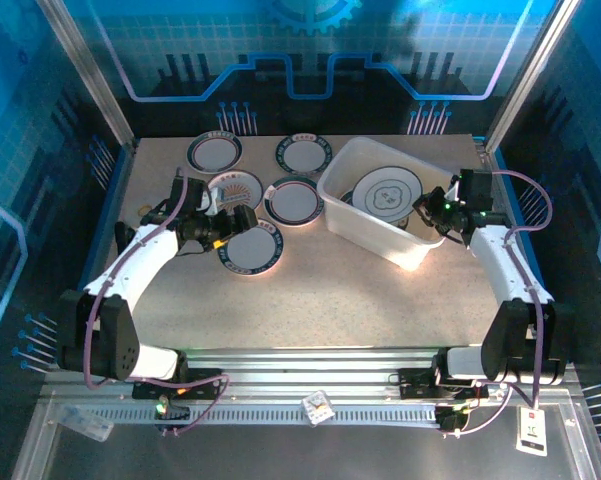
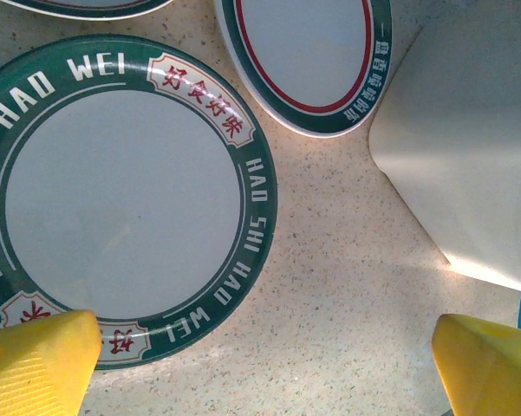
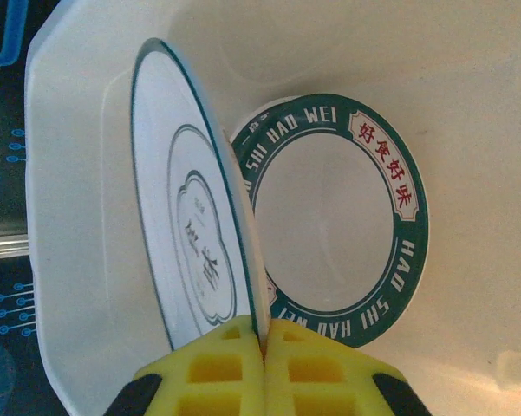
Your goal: Place the plates into the plastic bin on the countertop
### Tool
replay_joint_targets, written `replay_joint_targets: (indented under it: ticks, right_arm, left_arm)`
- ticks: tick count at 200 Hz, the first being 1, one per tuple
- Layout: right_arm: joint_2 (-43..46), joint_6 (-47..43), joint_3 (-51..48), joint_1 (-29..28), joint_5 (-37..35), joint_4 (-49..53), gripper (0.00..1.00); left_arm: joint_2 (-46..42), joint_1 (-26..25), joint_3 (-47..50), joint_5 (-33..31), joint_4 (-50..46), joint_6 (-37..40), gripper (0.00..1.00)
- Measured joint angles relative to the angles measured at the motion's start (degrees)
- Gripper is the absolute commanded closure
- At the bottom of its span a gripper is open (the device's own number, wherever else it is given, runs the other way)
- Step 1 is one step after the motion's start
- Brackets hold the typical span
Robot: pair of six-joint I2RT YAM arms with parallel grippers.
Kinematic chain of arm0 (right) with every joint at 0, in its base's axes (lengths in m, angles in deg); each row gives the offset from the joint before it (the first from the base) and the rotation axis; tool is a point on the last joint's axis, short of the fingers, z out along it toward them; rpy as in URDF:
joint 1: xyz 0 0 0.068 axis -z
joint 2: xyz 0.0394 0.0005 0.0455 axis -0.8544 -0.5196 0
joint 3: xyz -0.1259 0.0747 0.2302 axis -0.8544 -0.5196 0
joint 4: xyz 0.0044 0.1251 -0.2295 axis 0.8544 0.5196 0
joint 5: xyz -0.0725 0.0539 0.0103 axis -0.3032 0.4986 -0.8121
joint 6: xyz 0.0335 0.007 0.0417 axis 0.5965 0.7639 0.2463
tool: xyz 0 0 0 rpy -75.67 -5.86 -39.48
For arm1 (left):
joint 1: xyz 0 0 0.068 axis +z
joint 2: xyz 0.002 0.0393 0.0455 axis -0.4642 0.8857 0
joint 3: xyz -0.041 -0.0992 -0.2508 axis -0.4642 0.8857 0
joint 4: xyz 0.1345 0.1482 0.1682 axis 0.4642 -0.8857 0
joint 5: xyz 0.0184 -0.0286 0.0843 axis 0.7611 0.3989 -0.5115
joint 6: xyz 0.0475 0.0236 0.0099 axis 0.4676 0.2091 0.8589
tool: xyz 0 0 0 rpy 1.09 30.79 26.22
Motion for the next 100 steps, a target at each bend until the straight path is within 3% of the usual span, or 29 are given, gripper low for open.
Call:
replay_joint_targets:
  ticks: [100]
  right_arm:
    - [-7.34, 1.81, -1.11, -0.11, -0.79, -4.44, 1.00]
  left_arm:
    - [0.90, -0.61, 0.00, -0.28, 0.44, -0.17, 0.01]
